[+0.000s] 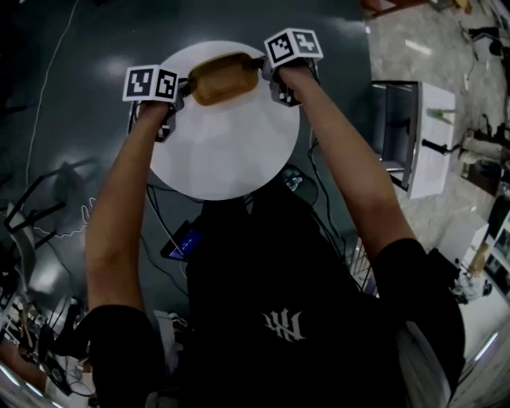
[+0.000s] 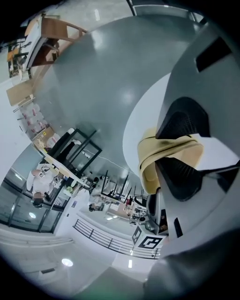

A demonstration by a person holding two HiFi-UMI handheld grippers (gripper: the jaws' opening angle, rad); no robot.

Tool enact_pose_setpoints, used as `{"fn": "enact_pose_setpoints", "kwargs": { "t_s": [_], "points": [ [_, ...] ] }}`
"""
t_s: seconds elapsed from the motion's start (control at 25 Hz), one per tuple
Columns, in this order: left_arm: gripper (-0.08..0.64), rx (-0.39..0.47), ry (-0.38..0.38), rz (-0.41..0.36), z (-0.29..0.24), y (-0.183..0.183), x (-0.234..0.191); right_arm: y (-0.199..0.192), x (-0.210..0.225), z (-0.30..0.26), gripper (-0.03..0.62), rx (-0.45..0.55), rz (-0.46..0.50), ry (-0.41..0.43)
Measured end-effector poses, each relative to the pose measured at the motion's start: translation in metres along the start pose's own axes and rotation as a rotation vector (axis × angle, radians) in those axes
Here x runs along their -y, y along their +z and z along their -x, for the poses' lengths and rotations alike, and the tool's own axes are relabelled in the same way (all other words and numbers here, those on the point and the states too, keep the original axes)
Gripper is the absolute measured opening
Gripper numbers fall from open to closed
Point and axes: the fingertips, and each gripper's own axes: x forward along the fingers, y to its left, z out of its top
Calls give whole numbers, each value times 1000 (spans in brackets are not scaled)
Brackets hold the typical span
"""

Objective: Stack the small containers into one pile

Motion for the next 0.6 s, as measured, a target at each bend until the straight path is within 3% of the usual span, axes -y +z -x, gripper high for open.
{"fn": "enact_pose_setpoints", "kwargs": {
  "t_s": [0.12,0.6],
  "points": [
    [61,2,-26,45,1,1,2,0,0,1,123,-11,-31,5],
    [52,-75,-72,143,4,-5,4,-9,-3,2,123,-142,-135,19]
  ]
}}
